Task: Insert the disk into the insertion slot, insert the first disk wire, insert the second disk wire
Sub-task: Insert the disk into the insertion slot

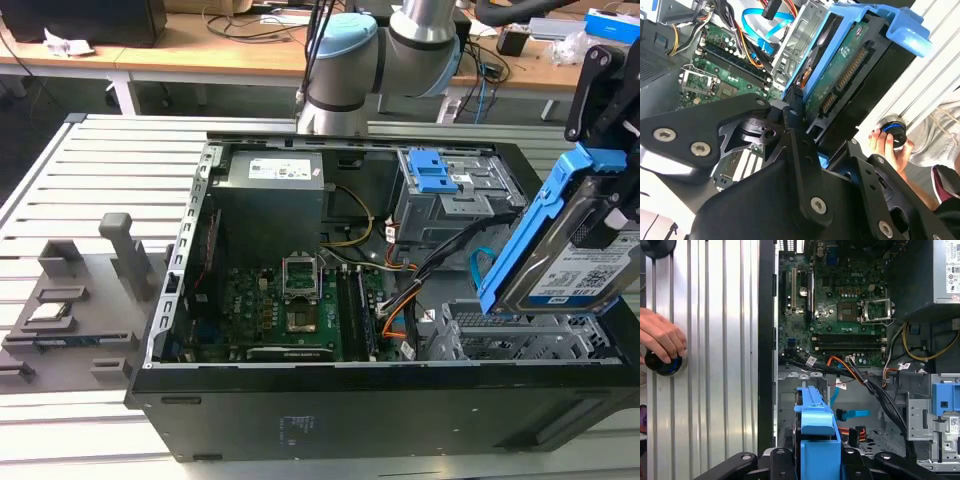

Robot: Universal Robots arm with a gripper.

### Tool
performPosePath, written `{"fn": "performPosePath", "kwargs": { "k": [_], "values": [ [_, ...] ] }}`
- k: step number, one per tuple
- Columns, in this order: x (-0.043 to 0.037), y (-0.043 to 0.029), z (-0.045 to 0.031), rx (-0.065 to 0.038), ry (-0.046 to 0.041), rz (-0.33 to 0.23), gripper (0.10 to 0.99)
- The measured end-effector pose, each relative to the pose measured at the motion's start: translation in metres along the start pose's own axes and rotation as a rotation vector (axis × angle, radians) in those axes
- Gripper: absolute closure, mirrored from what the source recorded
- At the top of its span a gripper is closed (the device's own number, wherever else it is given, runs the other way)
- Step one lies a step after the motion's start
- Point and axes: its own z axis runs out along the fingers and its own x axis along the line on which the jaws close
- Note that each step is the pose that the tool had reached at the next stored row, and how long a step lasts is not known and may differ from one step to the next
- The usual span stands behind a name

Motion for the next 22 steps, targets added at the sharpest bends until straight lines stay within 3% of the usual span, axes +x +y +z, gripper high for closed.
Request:
{"fn": "performPosePath", "kwargs": {
  "k": [9,22],
  "values": [
    [-0.0114,0.0038,0.0204,0.0,0.0,0.0,0.725],
    [-0.0119,0.0042,0.0301,0.0,0.0,0.0,0.725]
  ]
}}
